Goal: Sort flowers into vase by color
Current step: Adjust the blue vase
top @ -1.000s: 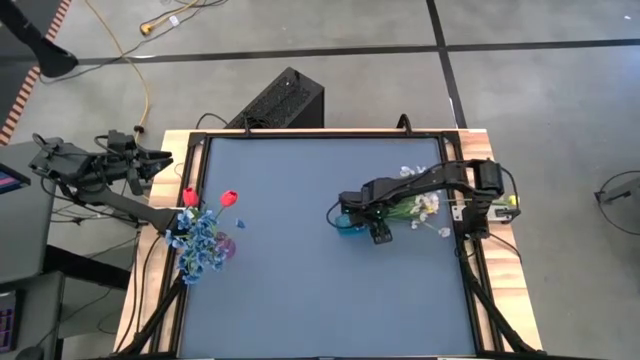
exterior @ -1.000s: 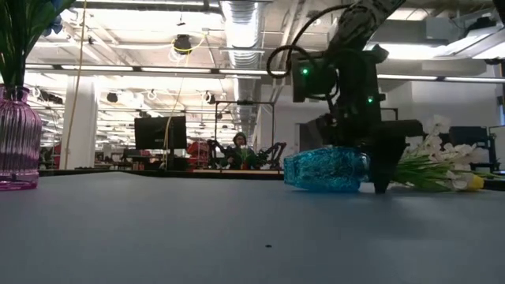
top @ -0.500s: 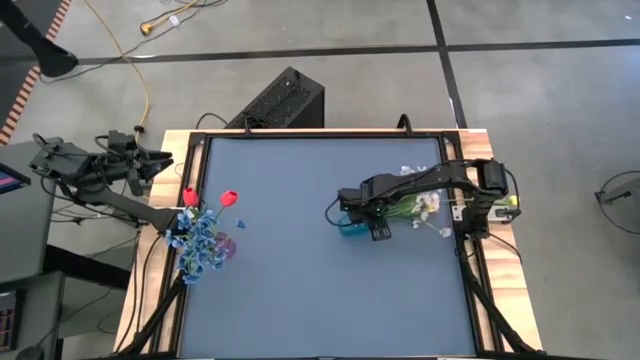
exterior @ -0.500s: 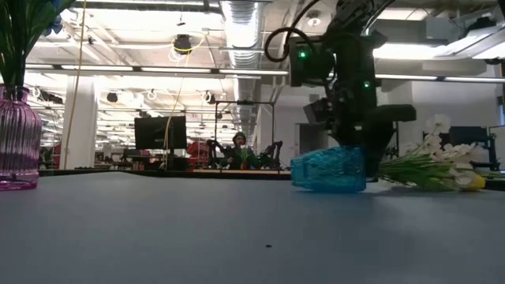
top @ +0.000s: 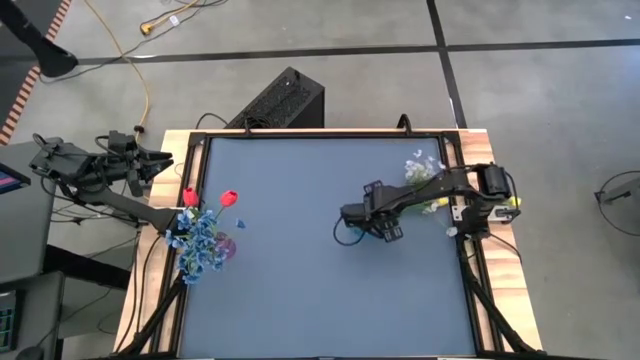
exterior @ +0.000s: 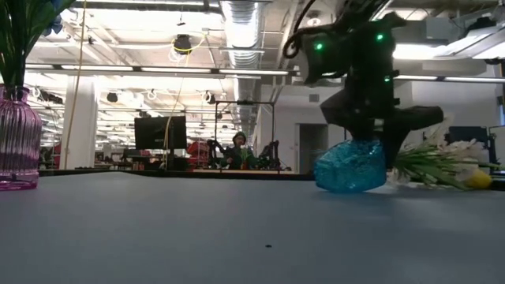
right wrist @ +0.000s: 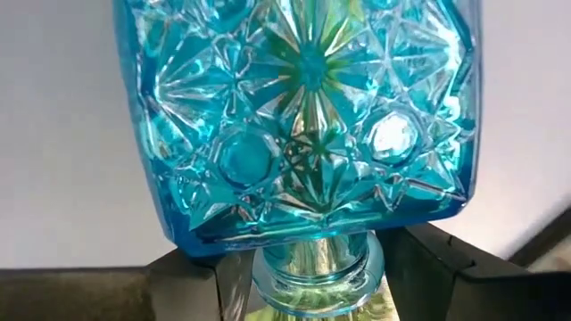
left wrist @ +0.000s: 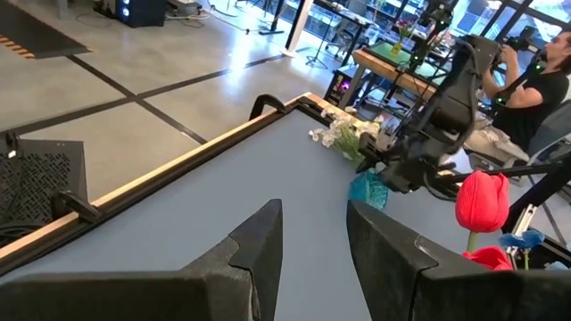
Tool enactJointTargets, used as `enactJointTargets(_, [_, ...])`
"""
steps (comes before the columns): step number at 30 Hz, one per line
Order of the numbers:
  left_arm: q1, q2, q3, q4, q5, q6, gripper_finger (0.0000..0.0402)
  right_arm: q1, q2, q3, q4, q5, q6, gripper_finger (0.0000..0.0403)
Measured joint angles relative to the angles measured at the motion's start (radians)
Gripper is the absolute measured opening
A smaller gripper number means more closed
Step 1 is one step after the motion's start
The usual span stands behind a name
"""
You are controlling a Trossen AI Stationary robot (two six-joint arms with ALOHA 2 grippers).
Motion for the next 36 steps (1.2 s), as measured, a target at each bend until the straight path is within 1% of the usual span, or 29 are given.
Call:
enactJointTargets(3, [0.0,0.0,0.0,0.0,0.0,-0.005,0.0114,0.05,0.0,0.0,0.013,0.088,-0.062,0.0223])
enactJointTargets(6, [0.0,0.0,0.0,0.0,0.0,-0.014,0.0114,0.095,0.0,-0.001,0.063,0.155,-0.159,0.0223])
enactJointTargets(9, [0.0,0.0,0.0,0.0,0.003,-0.026,0.0114,0.139,0.0,-0.002,0.16,0.154,-0.233,0.0222])
enactJointTargets(10, [0.0,0.0,0.0,0.0,0.01,-0.028,0.0114,0.154,0.001,-0.003,0.205,0.147,-0.256,0.0213])
enactJointTargets(11, [0.0,0.0,0.0,0.0,0.016,-0.034,0.0114,0.168,0.002,-0.003,0.25,0.147,-0.282,0.0184])
enactJointTargets(16, [0.0,0.0,0.0,0.0,0.043,-0.047,0.0114,0.235,0.004,-0.003,0.477,0.14,-0.439,0.0182])
enactJointTargets(19, [0.0,0.0,0.0,0.0,0.059,-0.048,0.0114,0.265,0.004,-0.003,0.556,0.13,-0.443,0.0184])
enactJointTargets(21, [0.0,0.0,0.0,0.0,0.064,-0.05,0.0114,0.285,0.004,-0.003,0.578,0.172,-0.408,0.0206])
enactJointTargets(24, [0.0,0.0,0.0,0.001,0.075,-0.052,0.0114,0.307,0.003,-0.002,0.581,0.272,-0.302,0.0262])
enactJointTargets(26, [0.0,0.0,0.0,0.0,0.084,-0.051,0.0114,0.314,0.001,0.0,0.538,0.312,-0.239,0.0294])
enactJointTargets(27, [0.0,0.0,0.0,0.001,0.087,-0.051,0.0114,0.316,0.0,0.002,0.499,0.306,-0.226,0.0307])
enactJointTargets(29, [0.0,0.0,0.0,0.0,0.088,-0.05,0.0114,0.317,0.0,0.006,0.43,0.248,-0.213,0.0328])
enactJointTargets(32, [0.0,0.0,0.0,0.0,0.088,-0.046,0.0114,0.318,0.001,0.024,0.427,0.214,-0.178,0.0348])
enactJointTargets(36, [0.0,0.0,0.0,0.0,0.088,-0.044,0.0114,0.325,0.0,0.063,0.407,0.211,-0.163,0.0361])
